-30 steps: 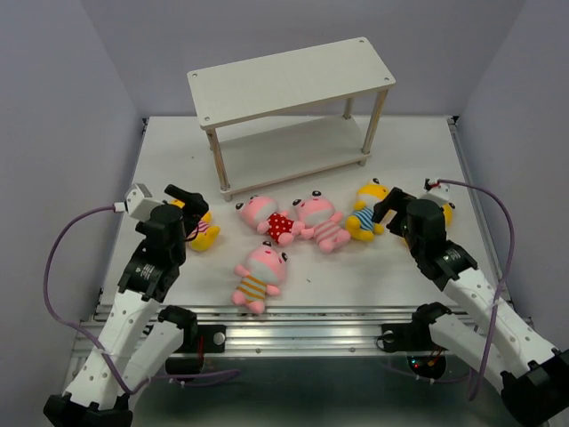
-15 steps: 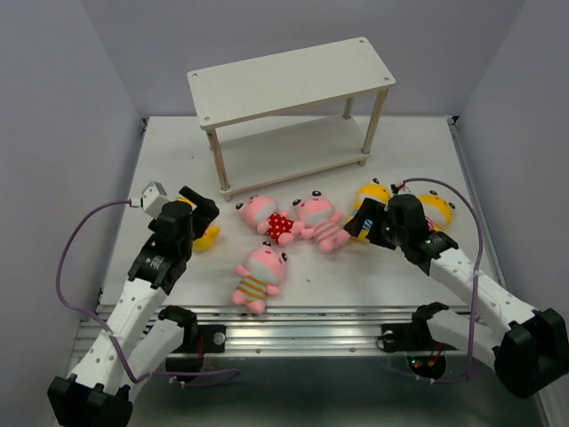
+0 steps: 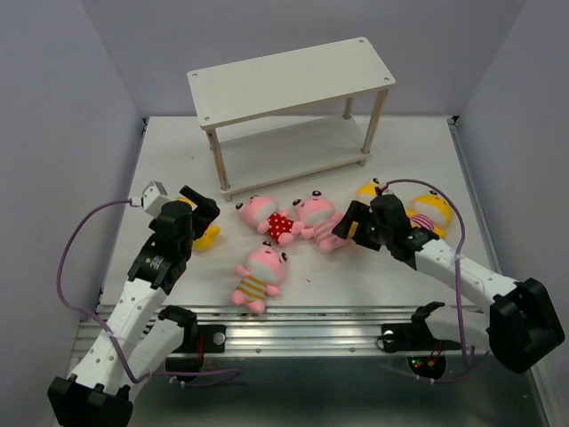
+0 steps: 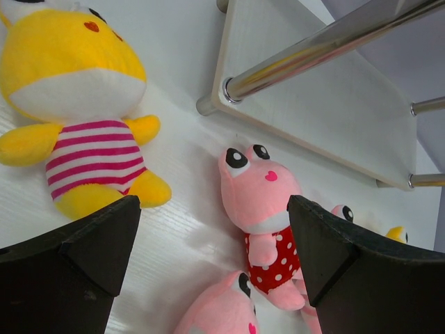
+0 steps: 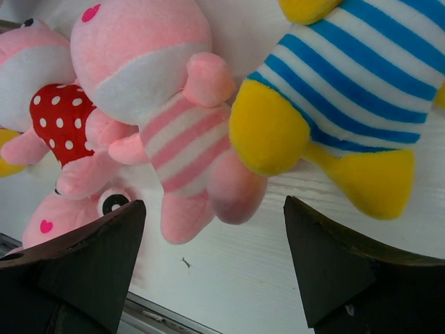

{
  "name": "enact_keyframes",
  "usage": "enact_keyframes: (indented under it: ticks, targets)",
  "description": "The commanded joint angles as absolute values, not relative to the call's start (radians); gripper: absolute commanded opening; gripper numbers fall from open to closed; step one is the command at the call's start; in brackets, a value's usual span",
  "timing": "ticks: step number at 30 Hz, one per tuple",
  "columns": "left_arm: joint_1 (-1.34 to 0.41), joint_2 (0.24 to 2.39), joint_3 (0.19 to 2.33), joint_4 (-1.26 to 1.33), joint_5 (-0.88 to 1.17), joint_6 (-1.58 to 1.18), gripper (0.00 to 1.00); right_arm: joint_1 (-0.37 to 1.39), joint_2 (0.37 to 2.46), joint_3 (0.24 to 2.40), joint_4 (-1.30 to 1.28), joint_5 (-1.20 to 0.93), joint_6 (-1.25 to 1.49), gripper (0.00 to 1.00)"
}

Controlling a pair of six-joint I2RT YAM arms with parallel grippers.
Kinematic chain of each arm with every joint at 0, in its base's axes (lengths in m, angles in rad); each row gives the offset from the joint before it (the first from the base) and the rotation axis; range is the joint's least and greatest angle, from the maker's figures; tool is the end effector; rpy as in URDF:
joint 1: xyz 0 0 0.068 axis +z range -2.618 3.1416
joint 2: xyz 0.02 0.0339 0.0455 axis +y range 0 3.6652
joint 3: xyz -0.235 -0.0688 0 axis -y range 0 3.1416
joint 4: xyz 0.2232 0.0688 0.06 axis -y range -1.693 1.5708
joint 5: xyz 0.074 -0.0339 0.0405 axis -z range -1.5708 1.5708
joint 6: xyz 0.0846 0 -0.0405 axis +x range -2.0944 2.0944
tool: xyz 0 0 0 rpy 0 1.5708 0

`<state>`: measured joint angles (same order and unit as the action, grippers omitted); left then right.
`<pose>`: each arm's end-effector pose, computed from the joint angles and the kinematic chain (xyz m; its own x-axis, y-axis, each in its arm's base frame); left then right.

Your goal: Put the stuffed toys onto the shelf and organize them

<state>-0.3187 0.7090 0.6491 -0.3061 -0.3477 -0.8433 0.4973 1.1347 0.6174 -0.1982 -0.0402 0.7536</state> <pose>0.2098 -0.0389 0.2581 -0.2204 -0.6667 -0.7120 -0.2589 0.7438 -0.6163 0.2305 0.1290 0.1643 -0.7648 0.3628 -0.5324 0.0275 0.8440 0.5357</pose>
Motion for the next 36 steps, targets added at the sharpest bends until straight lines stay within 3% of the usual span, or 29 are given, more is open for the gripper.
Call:
enact_keyframes:
  ticks: [1,16,21,25,27,29,30,36]
  targets:
    - [-0.316,0.692,0.641,-0.278,-0.356,-0.824,0.99,0.534,1.166,0.626,-0.123,0.017,0.784,0.82]
    - [-0.316,0.675,0.635,-0.293,-0.354,-0.818,0.99,0.552,1.209,0.606,-0.103,0.137,0.844,0.54]
    - [-0.316,0.669,0.635,-0.298,-0.36,-0.816,0.99,0.552,1.238,0.618,-0.112,0.107,0.847,0.51]
    - [-0.316,0.66,0.632,-0.304,-0.36,-0.818,0.99,0.552,1.244,0.618,-0.12,0.098,0.854,0.33]
    - [-0.316,0.657,0.629,-0.304,-0.364,-0.819,0.99,0.552,1.238,0.617,-0.109,0.097,0.847,0.29]
    - [-0.314,0.655,0.627,-0.302,-0.364,-0.821,0.99,0.561,1.23,0.617,-0.098,0.098,0.83,0.17]
    - [-0.316,0.655,0.627,-0.301,-0.362,-0.821,0.99,0.561,1.22,0.617,-0.089,0.098,0.822,0.03]
    - [-0.316,0.657,0.623,-0.293,-0.359,-0.822,0.99,0.571,1.152,0.635,-0.031,0.045,0.704,0.01]
